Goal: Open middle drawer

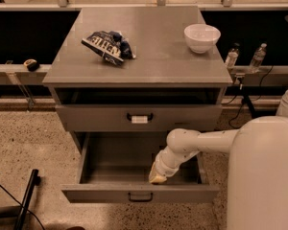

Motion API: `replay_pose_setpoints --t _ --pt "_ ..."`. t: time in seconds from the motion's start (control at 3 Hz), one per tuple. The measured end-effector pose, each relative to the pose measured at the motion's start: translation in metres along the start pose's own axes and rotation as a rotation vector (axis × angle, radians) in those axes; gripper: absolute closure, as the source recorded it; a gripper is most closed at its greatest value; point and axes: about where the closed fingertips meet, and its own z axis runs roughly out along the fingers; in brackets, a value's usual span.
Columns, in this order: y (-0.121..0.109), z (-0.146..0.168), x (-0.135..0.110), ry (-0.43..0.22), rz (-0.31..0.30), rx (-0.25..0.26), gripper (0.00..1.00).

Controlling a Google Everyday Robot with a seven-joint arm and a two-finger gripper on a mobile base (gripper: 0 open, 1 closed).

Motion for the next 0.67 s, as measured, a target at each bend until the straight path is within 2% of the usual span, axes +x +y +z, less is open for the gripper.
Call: replay_pose_setpoints --t 0.33,0.67 --pt "0.0134 0.0186 0.0077 -0.019 0.023 -0.052 1.0" --pt "0.0228 0.0182 0.0108 -0.022 0.018 -0.067 1.0"
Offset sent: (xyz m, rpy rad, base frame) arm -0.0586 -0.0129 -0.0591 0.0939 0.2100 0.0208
